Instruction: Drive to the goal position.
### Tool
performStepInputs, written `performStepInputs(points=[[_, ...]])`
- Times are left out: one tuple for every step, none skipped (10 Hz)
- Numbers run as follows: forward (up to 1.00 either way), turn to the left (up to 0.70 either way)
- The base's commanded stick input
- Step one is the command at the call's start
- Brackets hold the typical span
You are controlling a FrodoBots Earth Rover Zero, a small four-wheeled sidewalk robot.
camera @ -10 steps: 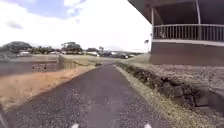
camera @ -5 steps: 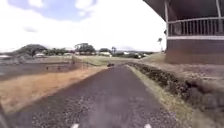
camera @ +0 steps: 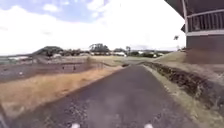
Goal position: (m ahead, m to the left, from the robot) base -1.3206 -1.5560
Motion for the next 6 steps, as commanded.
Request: performStepInputs(points=[[0.70, 0.00], [0.70, 0.00], [0.70, 0.00], [0.70, 0.00], [0.70, 0.00], [0.70, 0.00]])
